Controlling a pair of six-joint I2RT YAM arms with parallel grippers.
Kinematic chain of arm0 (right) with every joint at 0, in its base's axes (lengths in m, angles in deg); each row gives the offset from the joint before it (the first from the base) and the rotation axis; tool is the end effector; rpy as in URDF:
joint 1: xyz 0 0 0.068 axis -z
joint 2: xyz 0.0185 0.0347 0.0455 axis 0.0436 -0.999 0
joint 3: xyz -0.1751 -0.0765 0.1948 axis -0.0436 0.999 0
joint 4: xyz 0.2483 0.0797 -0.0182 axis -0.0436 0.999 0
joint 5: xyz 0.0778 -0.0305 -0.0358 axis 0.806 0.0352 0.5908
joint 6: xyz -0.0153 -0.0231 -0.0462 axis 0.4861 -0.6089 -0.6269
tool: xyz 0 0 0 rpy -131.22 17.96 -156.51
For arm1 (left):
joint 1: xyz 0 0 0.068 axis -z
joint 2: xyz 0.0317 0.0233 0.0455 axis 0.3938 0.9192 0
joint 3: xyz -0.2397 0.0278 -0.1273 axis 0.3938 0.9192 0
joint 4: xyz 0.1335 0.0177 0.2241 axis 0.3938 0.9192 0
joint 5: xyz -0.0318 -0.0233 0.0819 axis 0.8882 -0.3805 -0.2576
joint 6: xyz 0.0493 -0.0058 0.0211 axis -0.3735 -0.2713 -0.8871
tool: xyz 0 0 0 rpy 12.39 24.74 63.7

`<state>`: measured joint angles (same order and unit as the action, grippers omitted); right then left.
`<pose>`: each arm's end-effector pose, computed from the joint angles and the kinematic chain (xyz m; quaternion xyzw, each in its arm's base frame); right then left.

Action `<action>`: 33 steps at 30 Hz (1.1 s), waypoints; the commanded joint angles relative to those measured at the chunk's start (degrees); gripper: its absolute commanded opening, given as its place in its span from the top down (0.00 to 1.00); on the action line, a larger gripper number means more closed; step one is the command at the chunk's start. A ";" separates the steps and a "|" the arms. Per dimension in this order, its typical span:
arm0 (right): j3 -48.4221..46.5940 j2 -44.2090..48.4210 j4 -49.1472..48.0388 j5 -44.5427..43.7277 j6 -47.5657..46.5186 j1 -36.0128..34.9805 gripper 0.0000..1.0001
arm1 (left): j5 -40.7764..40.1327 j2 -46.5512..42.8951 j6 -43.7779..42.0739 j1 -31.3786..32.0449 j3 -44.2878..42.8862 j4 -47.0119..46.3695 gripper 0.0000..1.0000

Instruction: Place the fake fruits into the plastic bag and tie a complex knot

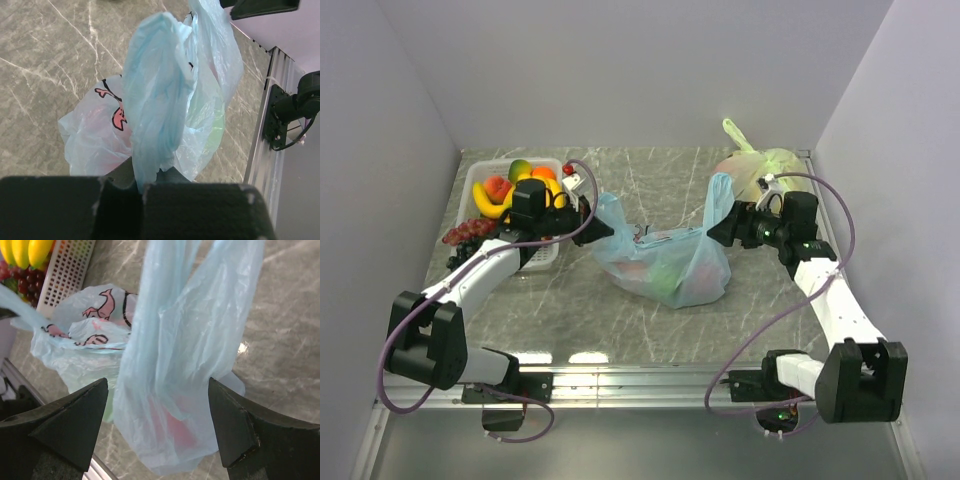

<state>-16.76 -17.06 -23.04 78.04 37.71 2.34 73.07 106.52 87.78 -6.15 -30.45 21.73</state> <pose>0.2452 0.0231 0.2801 -0.0810 0.8329 0.3371 0.4313 0.2774 -0.1134 0.2755 0.2998 0.7315 -0.4459 0.4198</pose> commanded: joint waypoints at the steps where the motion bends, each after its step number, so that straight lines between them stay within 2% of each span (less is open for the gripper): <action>1: 0.86 -1.57 -7.73 1.48 5.07 1.48 0.13 | 1.00 0.18 -0.92 0.01 -2.63 0.82 1.00; 7: 4.03 -6.31 -15.92 1.76 10.27 0.87 0.13 | 0.65 0.27 -1.01 0.10 -2.46 1.09 1.00; 11: 3.59 -9.84 -18.19 4.03 10.88 0.52 0.19 | 0.65 0.53 -1.53 0.10 -2.89 1.61 1.00; 14: 2.19 -10.55 -19.78 5.71 9.84 -1.31 0.40 | 0.91 0.88 -2.85 0.28 -3.68 3.19 1.00; 15: 0.88 -10.72 -19.61 6.58 9.05 -1.85 0.51 | 1.43 0.97 -4.42 0.45 -4.12 3.98 1.00; 17: -0.54 -11.34 -18.74 7.20 6.59 -3.61 0.59 | 1.53 1.06 -6.97 1.24 -5.88 7.82 1.00; 18: -1.85 -11.60 -18.56 8.16 5.71 -4.14 0.68 | 1.87 1.15 -10.20 1.50 -6.40 8.72 1.00; 23: -6.51 -13.97 -13.30 7.47 -4.22 -9.50 0.92 | 4.25 2.46 -17.06 4.05 -11.15 14.52 1.00; 24: -8.00 -14.32 -11.54 7.21 -5.71 -10.46 0.99 | 4.86 2.81 -18.92 4.84 -12.20 18.27 1.00; 28: -9.86 -15.56 -9.41 7.20 -10.47 -13.80 1.00 | 6.97 5.62 -25.87 9.59 -18.62 24.54 1.00; 33: -11.18 -16.17 -9.41 10.54 -11.09 -17.14 1.00 | 6.80 8.96 -28.52 14.42 -23.62 24.29 1.00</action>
<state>-24.83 -33.08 -32.57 85.64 29.45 -13.05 77.66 114.04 63.98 6.11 -50.03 44.28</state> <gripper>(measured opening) 0.008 0.012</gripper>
